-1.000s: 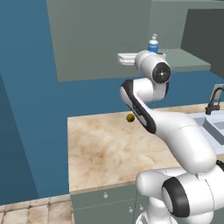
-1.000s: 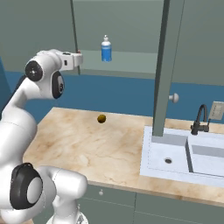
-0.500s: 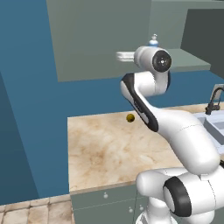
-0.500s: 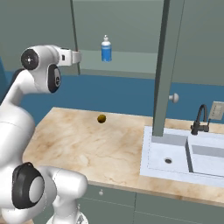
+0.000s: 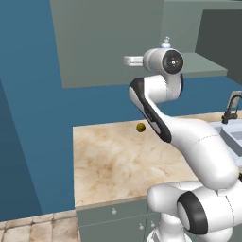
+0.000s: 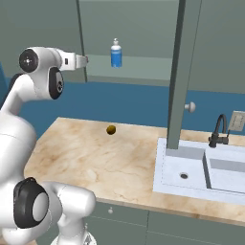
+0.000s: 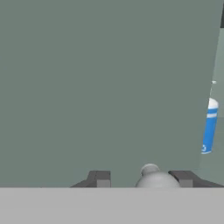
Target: Pick the soap dispenser and bar soap from the cabinet and place them on the counter.
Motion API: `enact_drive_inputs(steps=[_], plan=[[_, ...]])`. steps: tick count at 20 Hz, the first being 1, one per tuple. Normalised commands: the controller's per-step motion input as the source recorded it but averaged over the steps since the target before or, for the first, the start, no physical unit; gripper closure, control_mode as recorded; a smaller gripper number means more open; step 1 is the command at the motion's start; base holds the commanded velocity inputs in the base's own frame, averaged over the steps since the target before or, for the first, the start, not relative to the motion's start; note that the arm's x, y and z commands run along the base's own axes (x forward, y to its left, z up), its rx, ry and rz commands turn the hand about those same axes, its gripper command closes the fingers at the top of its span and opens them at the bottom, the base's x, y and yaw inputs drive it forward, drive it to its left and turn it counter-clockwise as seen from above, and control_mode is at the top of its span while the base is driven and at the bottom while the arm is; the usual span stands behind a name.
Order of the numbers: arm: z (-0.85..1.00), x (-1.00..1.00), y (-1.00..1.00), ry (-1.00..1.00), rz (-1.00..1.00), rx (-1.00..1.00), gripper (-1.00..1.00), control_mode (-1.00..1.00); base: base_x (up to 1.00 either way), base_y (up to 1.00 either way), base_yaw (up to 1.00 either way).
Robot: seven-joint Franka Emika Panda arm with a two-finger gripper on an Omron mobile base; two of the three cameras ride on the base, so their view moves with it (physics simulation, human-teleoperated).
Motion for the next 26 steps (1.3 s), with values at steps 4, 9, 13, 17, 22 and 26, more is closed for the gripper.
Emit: enact_drive_inputs(steps=[4,9,13,17,22,26], plan=[[-0.14,-0.05,0.71,0.0,0.0,-0.04,1.0,-1.0,0.0,0.0,0.0],[-0.08,-0.29,0.74,0.0,0.0,-0.07,1.0,-1.0,0.0,0.0,0.0],[-0.03,-0.51,0.67,0.0,-0.02,-0.06,1.0,-1.0,0.0,0.0,0.0],[0.0,-0.51,0.71,0.0,-0.03,-0.04,1.0,-1.0,0.0,0.0,0.0],[-0.02,-0.44,0.78,0.0,-0.04,-0.04,1.0,-1.0,0.0,0.0,0.0],[-0.08,-0.44,0.87,0.02,-0.05,-0.05,1.0,-1.0,0.0,0.0,0.0]])
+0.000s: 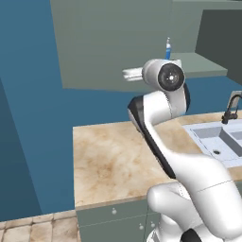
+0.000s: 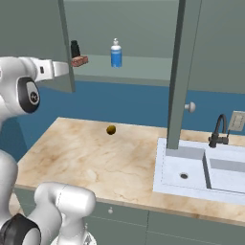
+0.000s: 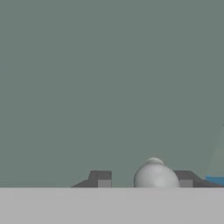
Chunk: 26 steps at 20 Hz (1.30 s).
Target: Pick the soap dispenser and bar soap from the cabinet and place them on the counter.
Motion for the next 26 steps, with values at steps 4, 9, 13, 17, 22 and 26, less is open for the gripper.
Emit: enact_drive_inputs(steps=[4,9,13,17,22,26], plan=[[-0.1,-0.47,0.91,0.03,-0.06,-0.05,1.0,-1.0,0.0,0.0,0.0],[-0.14,-0.45,0.91,0.04,-0.07,-0.03,1.0,-1.0,0.0,0.0,0.0],[-0.17,-0.37,0.91,0.05,-0.07,-0.03,1.0,-1.0,0.0,0.0,0.0],[-0.21,-0.22,0.87,0.1,-0.07,-0.03,1.0,-1.0,0.0,0.0,0.0],[-0.27,-0.12,0.9,0.12,-0.07,-0.04,1.0,-1.0,0.0,0.0,0.0],[-0.29,-0.09,0.87,0.11,-0.06,-0.05,1.0,-1.0,0.0,0.0,0.0]])
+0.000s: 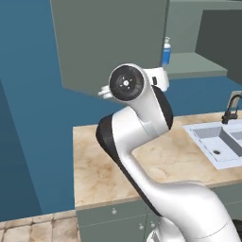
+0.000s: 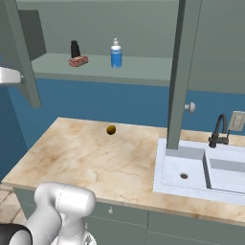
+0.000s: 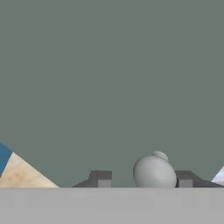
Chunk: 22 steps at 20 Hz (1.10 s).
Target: Pick the soap dispenser and bar soap from the cabinet and place them on the counter.
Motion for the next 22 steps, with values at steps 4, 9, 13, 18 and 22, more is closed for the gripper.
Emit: enact_drive_inputs(steps=[4,9,13,18,22], plan=[[-0.22,-0.09,0.74,0.07,-0.04,-0.05,-1.0,-1.0,0.0,0.0,0.0],[-0.02,-0.09,0.3,0.03,-0.03,0.0,-1.0,-1.0,0.0,0.0,0.0],[0.0,-0.22,0.05,0.0,-0.05,0.0,-1.0,-1.0,0.0,0.0,0.0],[0.0,-0.41,0.01,0.0,-0.03,0.0,-1.0,-1.0,0.0,0.0,0.0],[0.07,-0.59,0.05,-0.03,0.0,0.0,-1.0,-1.0,0.0,0.0,0.0]])
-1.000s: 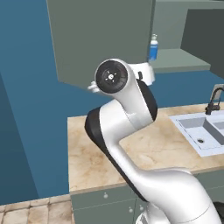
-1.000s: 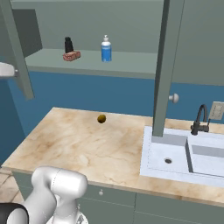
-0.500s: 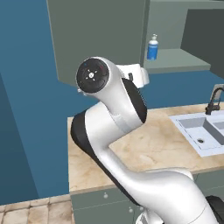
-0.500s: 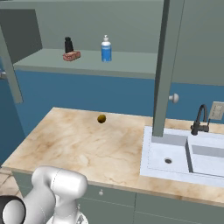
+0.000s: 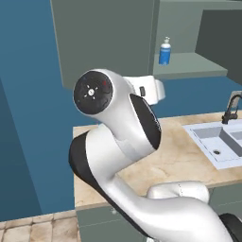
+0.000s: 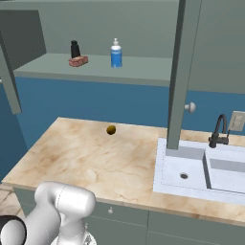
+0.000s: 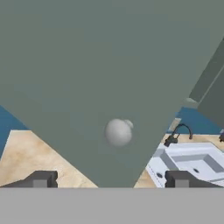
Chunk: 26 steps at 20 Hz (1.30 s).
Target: Pick the soap dispenser and bar soap from the cabinet and place them on the counter.
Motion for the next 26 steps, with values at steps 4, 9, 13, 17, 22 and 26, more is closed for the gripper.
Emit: enact_drive_inputs(steps=[4,9,13,17,22,26], plan=[[0.18,-0.67,0.04,-0.14,0.0,0.0,-1.0,-1.0,0.0,0.0,0.0],[0.21,-0.69,-0.03,-0.1,0.0,0.01,-1.0,-1.0,0.0,0.0,0.0],[0.11,-0.56,-0.15,-0.02,0.0,0.07,-1.0,-1.0,0.0,0.0,0.0],[0.08,-0.36,-0.41,0.0,0.0,0.18,-1.0,-1.0,0.0,0.0,0.0],[0.15,-0.3,-0.55,0.0,0.0,0.25,-1.0,-1.0,0.0,0.0,0.0],[0.12,-0.13,-0.56,0.0,0.0,0.32,-1.0,-1.0,0.0,0.0,0.0]])
